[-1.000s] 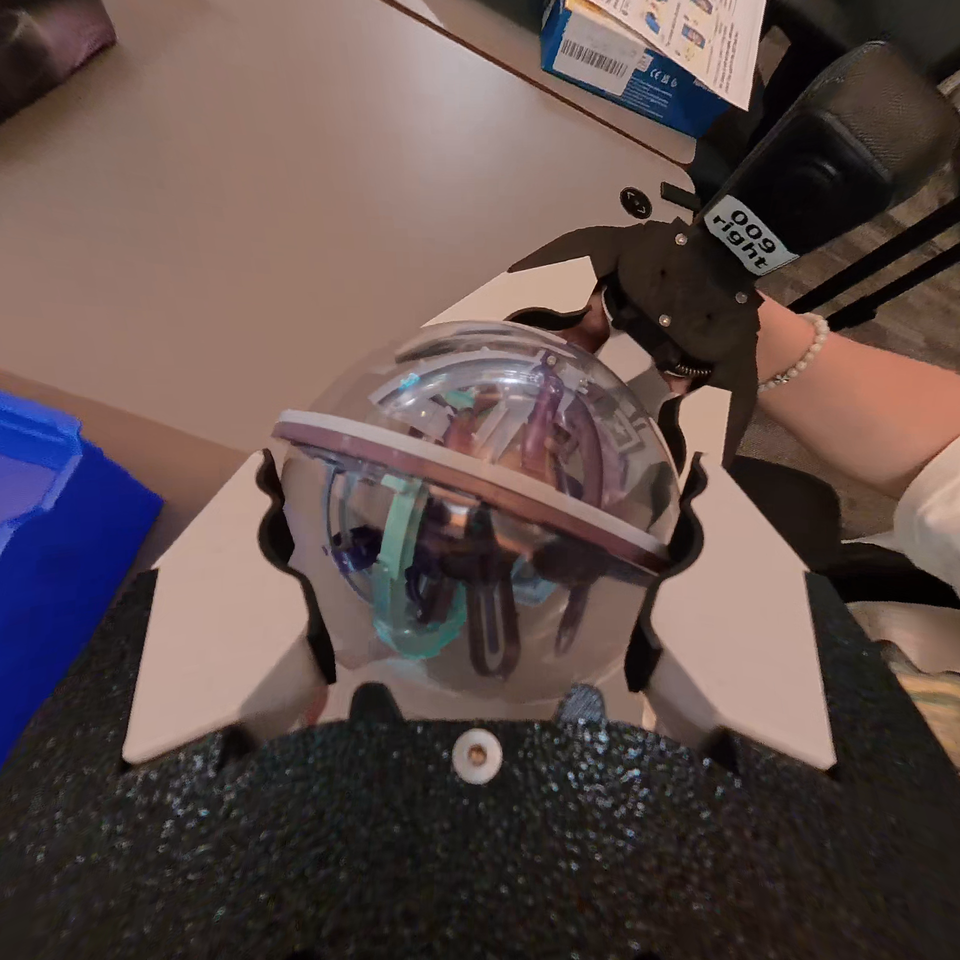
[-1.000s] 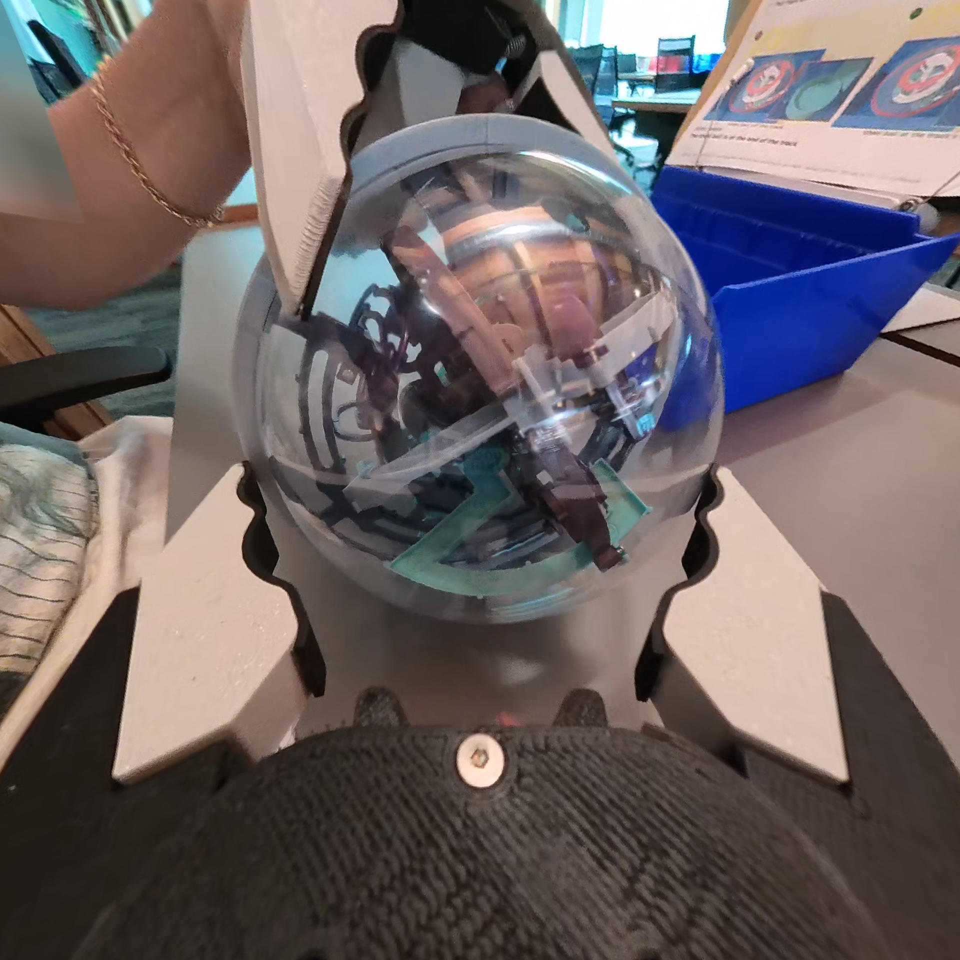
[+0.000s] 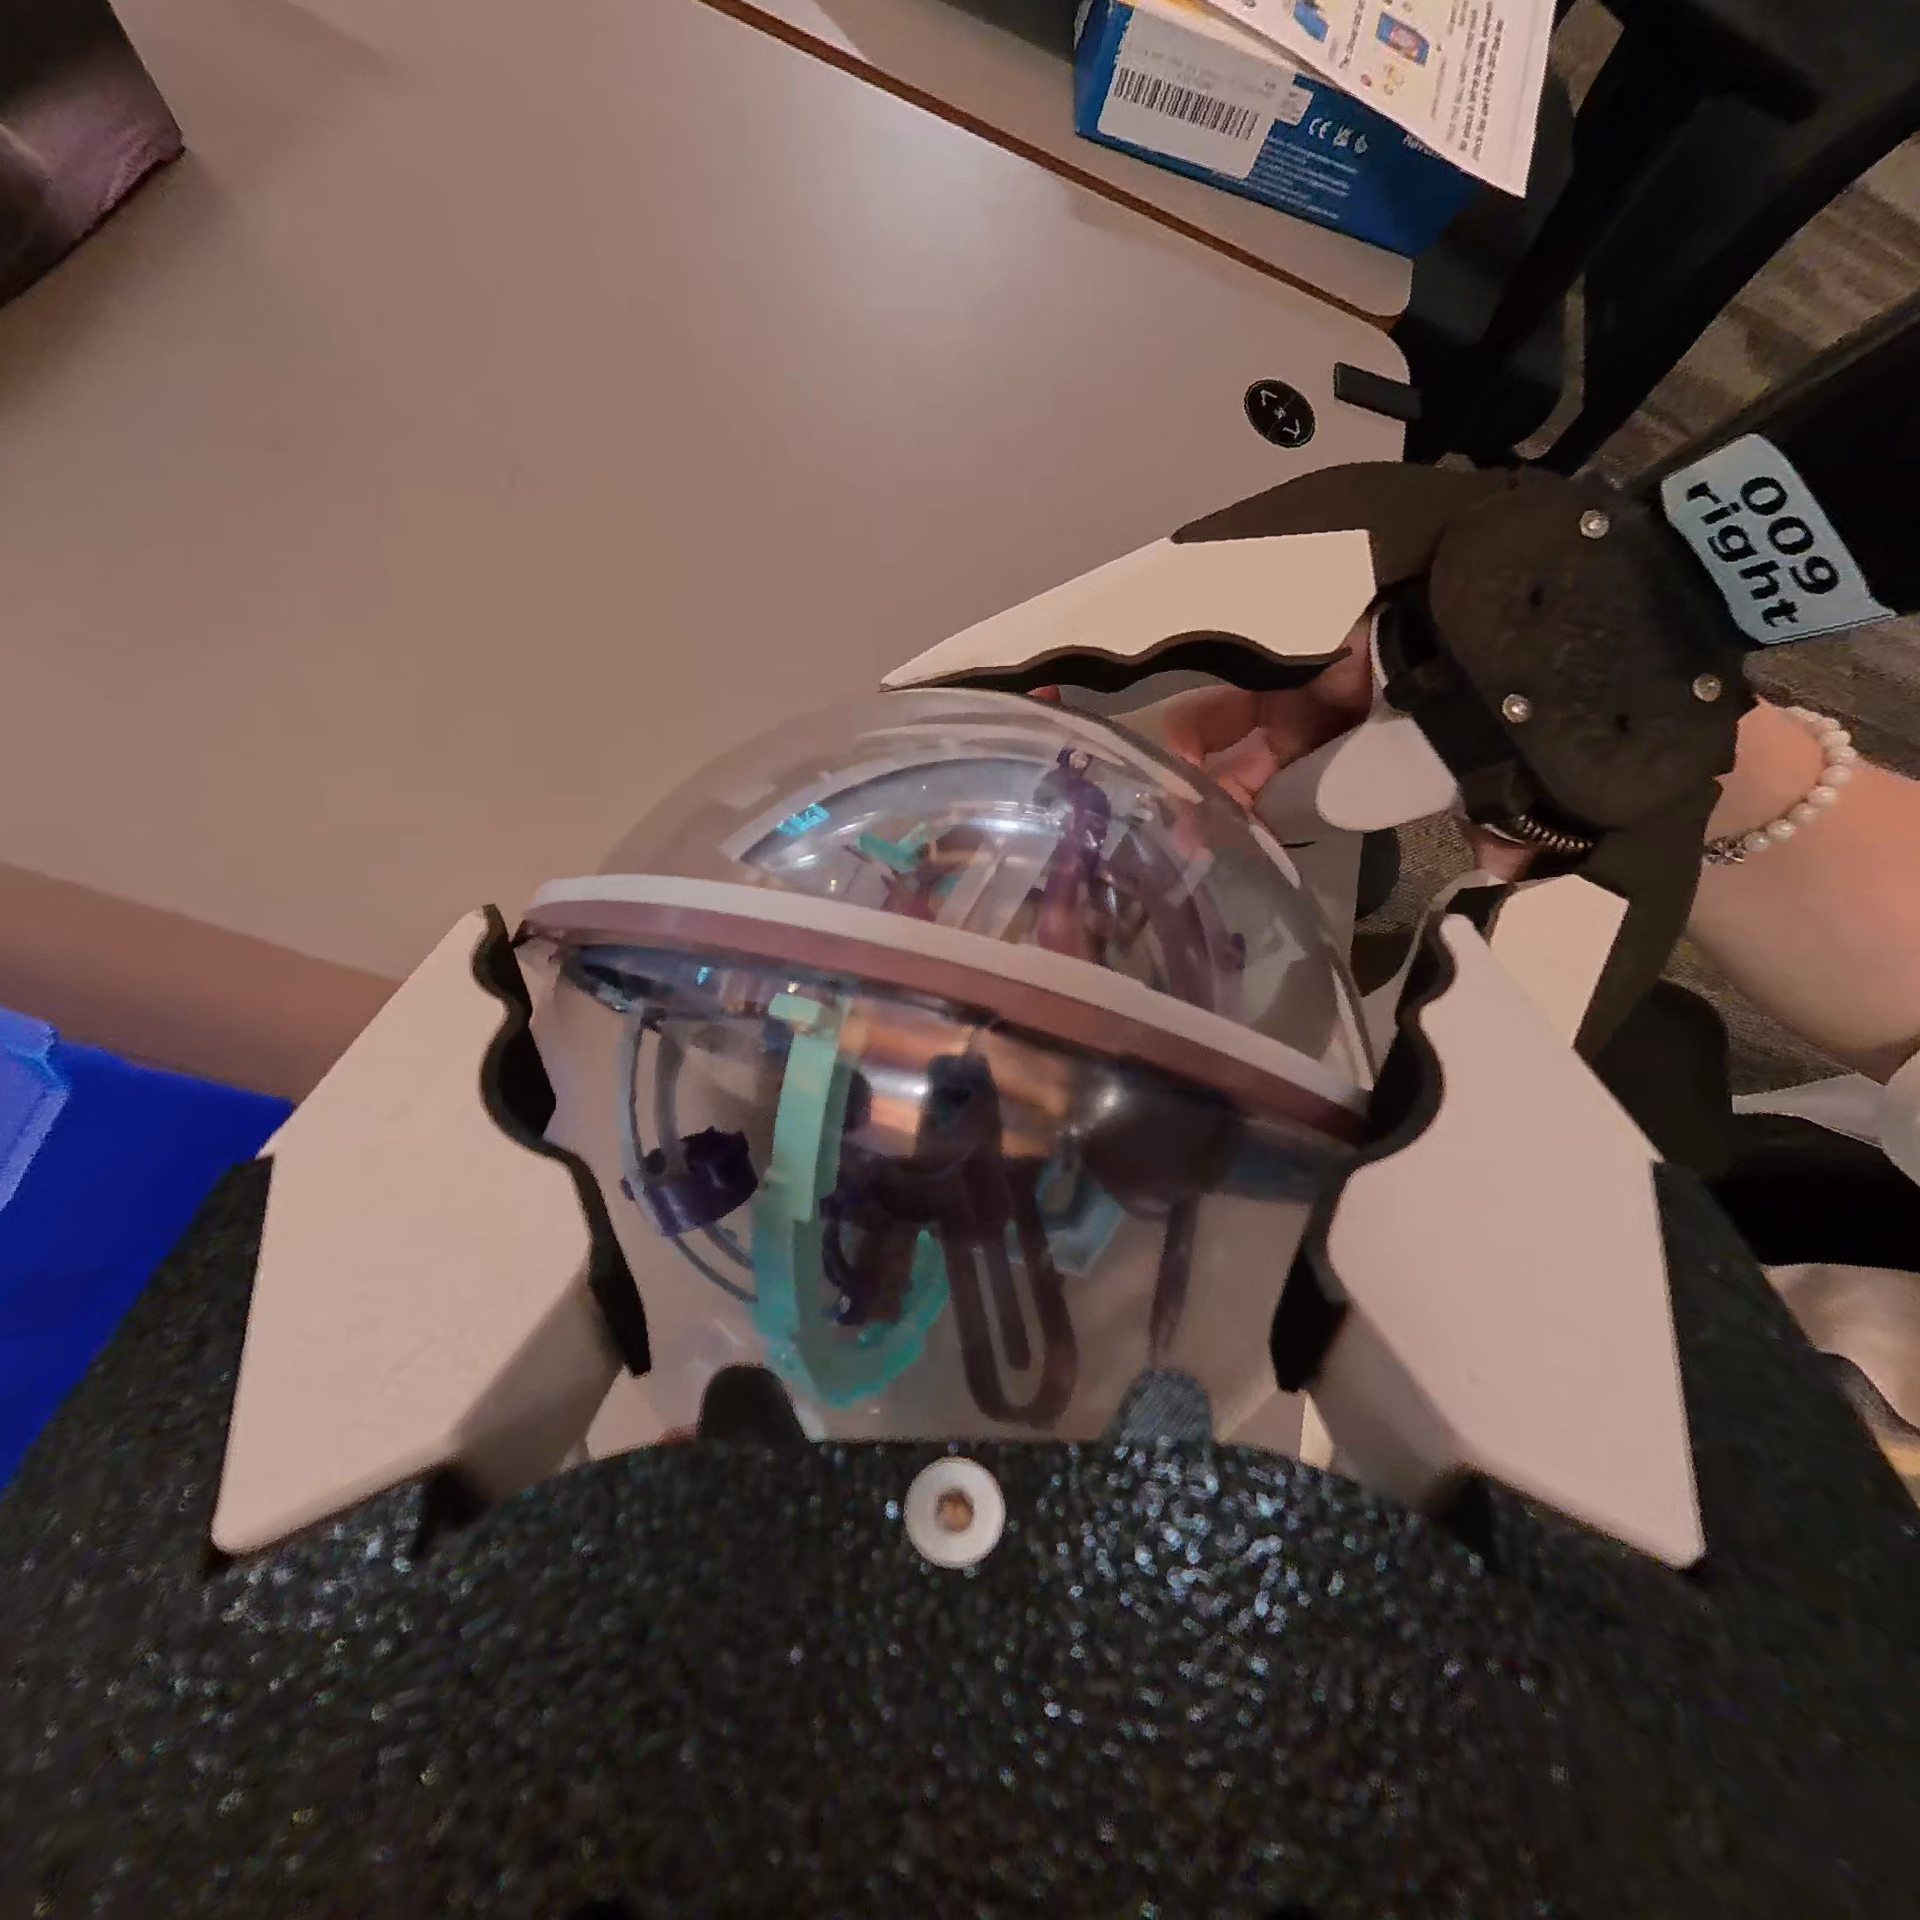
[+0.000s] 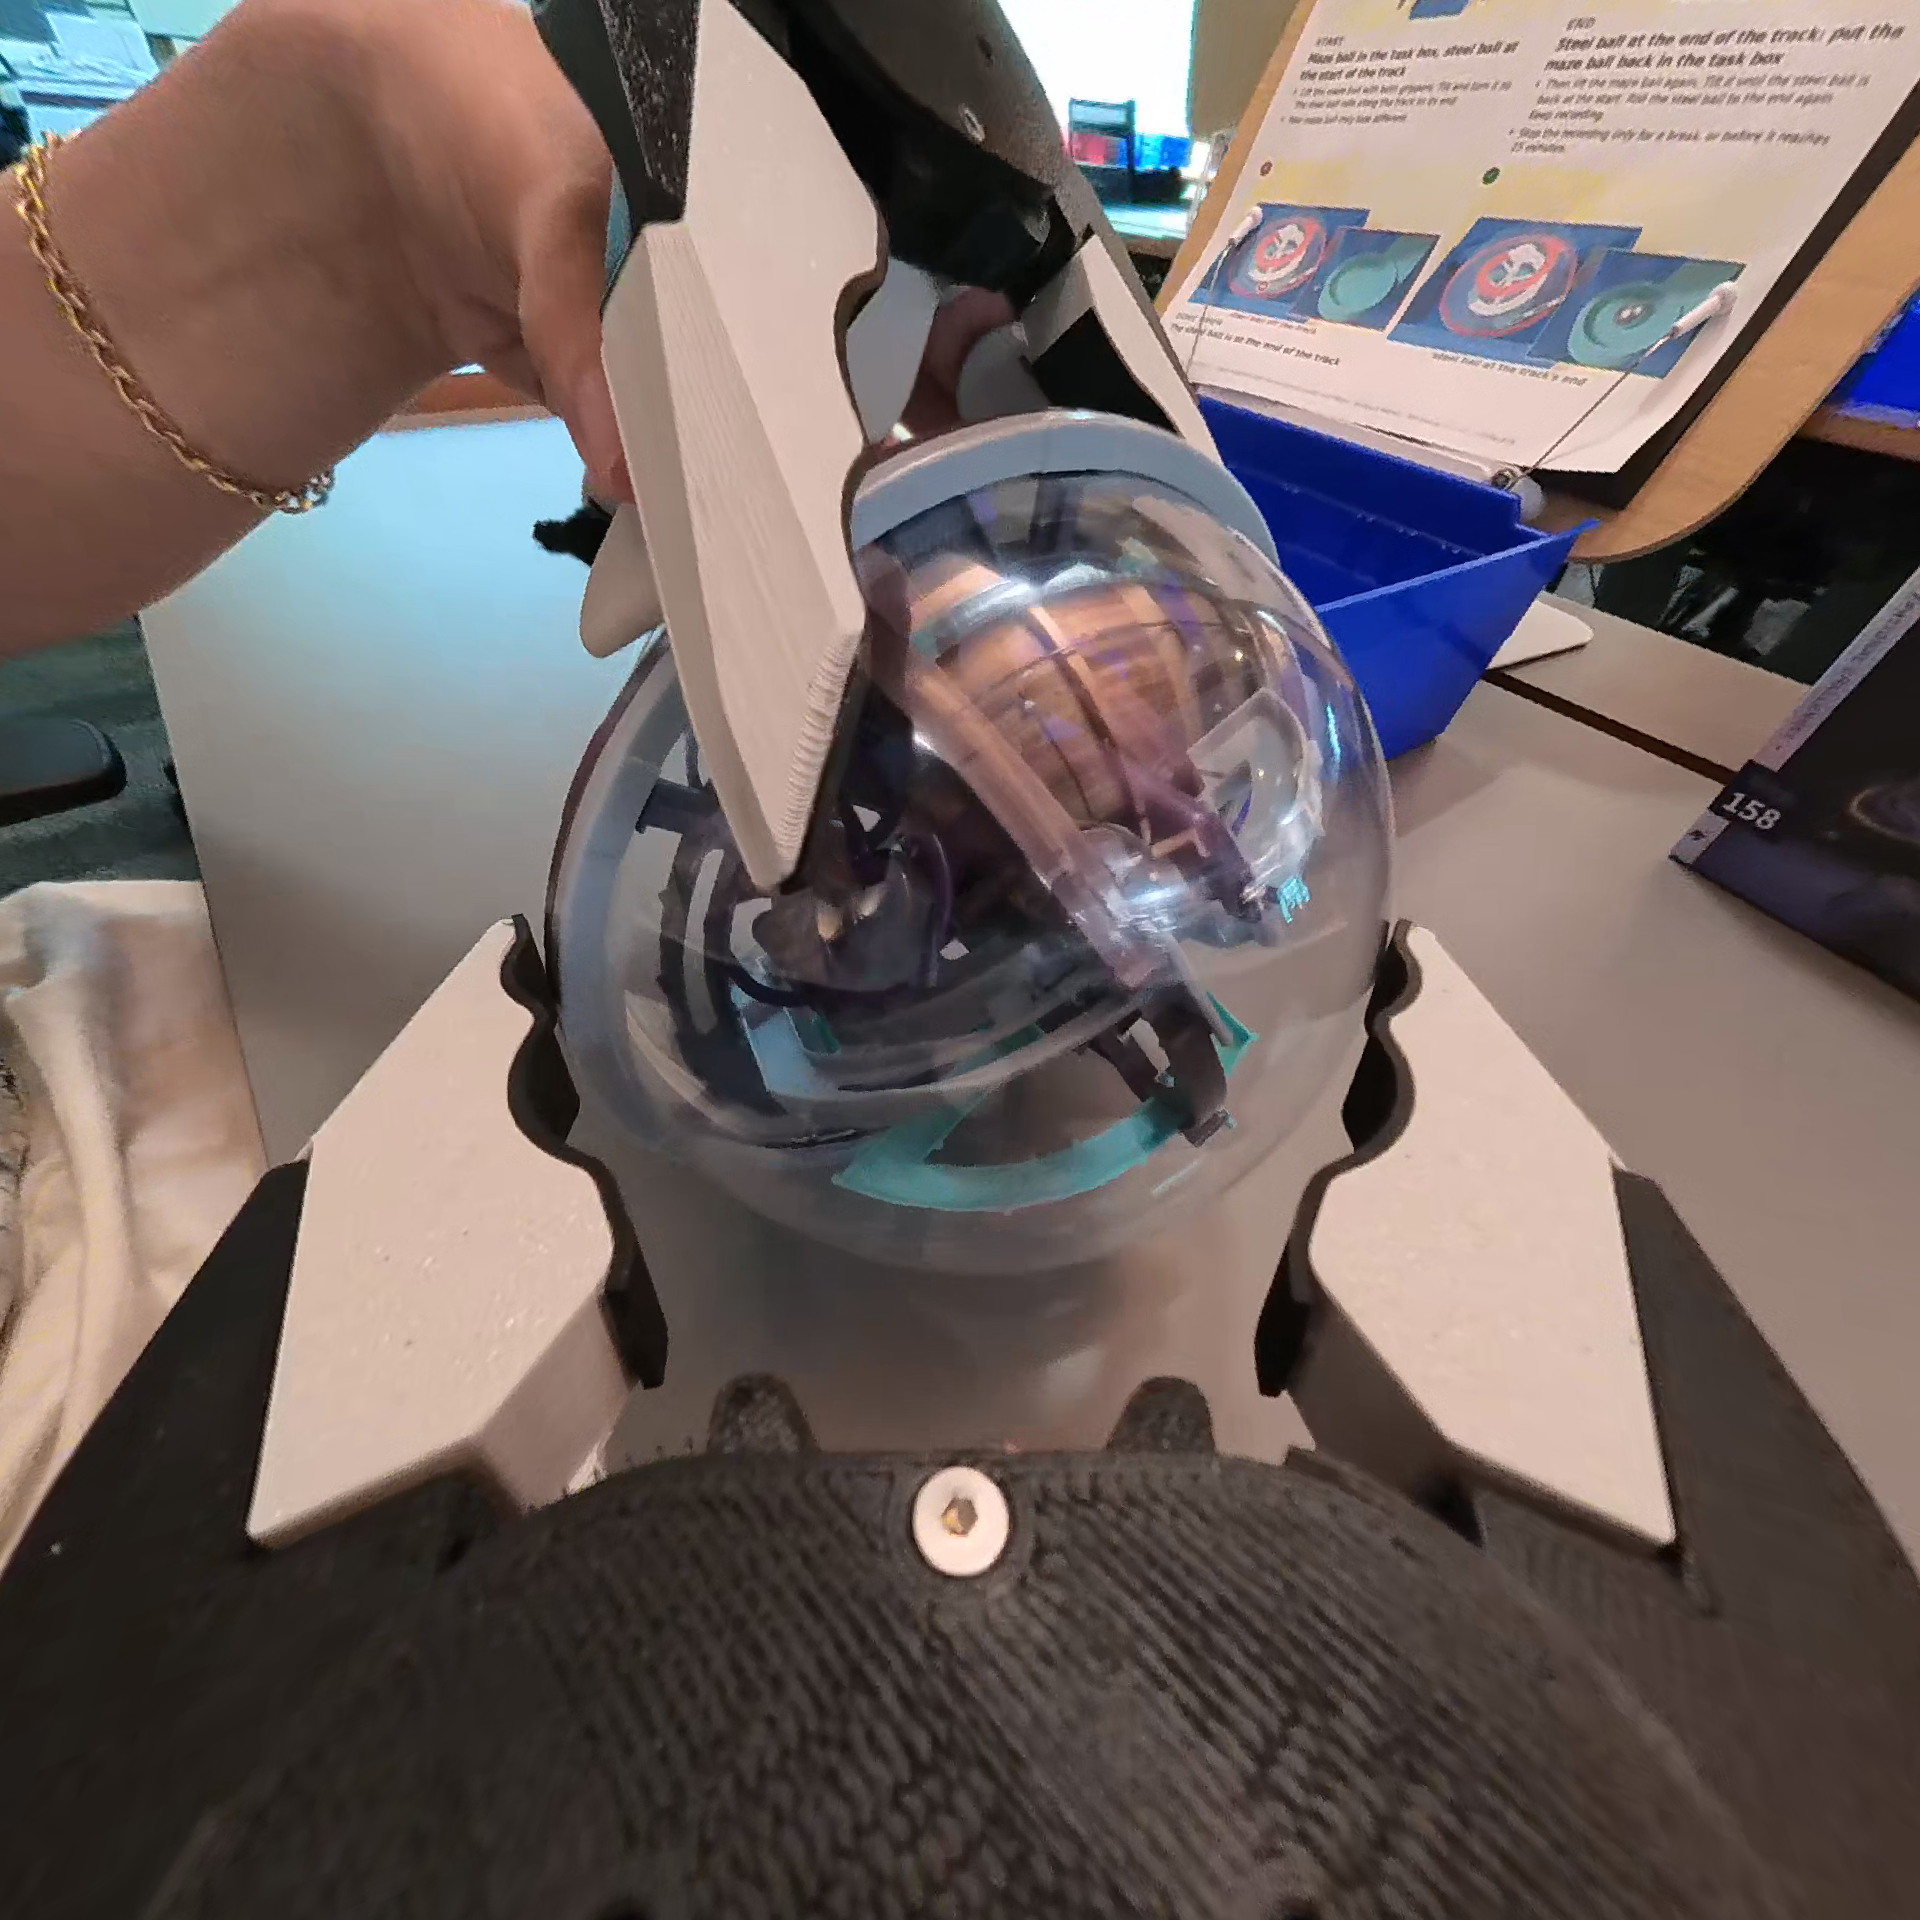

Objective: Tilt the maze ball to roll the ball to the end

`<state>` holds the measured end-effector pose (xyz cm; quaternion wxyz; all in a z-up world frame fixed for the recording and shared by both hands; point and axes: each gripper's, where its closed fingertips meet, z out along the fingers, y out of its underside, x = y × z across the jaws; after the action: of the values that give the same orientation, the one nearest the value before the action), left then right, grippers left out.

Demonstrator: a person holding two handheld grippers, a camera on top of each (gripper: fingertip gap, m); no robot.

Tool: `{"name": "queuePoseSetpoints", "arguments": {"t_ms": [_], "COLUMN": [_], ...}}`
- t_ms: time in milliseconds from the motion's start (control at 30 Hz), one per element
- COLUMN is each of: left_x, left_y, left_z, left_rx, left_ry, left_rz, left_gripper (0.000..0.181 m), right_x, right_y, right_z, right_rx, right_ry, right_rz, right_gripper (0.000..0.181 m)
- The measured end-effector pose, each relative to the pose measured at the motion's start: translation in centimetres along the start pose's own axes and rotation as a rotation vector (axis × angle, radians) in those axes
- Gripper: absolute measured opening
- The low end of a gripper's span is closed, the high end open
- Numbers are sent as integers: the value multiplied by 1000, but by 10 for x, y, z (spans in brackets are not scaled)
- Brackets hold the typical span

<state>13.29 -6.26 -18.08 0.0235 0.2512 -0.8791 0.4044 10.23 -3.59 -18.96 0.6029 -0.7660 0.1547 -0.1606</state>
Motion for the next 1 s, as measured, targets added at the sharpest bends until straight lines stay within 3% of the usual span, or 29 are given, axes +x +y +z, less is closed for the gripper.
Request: {"name": "queuePoseSetpoints", "arguments": {"t_ms": [333, 500, 1000], "left_x": [1, 4, 9], "left_y": [2, -6, -27], "left_z": [6, 17, 29], "left_rx": [-122, -141, 44], "left_ry": [-34, -11, 17], "left_rz": [19, 26, 80], "left_gripper": [158, 158, 155], "right_x": [0, 7, 22], "right_y": [-12, -14, 0], "right_z": [-5, -7, -24], "right_rx": [13, 39, 99], "right_ry": [47, 47, 43], "right_rz": [-101, -51, 85], "right_gripper": [143, 145, 145]}}
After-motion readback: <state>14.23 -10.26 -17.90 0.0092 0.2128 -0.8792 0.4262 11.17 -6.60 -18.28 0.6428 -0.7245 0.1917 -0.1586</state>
